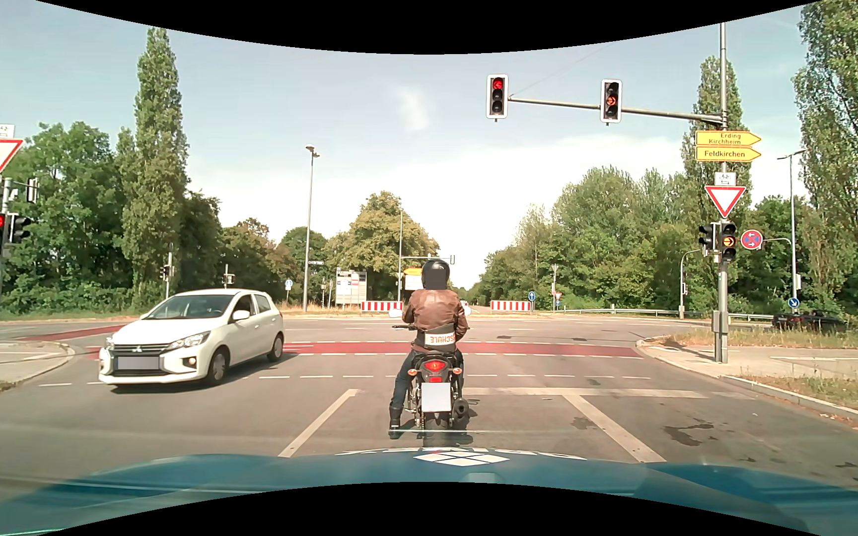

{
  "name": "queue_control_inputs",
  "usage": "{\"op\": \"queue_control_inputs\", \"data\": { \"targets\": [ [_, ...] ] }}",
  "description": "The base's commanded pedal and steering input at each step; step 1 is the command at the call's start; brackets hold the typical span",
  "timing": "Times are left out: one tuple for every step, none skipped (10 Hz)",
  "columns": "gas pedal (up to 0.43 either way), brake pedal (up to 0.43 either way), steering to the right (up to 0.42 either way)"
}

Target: Follow the waypoints while adhering to traffic rules and regulations

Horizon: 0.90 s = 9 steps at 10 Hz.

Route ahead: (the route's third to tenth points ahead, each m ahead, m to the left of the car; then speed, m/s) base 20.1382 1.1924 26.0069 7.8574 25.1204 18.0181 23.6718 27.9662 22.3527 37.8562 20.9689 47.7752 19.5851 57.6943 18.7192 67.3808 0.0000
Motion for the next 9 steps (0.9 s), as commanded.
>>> {"op": "queue_control_inputs", "data": {
  "targets": [
    [0.0,0.311,0.001],
    [0.0,0.317,0.0],
    [0.0,0.317,0.0],
    [0.0,0.317,0.0],
    [0.0,0.311,0.0],
    [0.0,0.311,0.001],
    [0.0,0.311,0.001],
    [0.0,0.317,0.0],
    [0.0,0.317,0.001]
  ]
}}
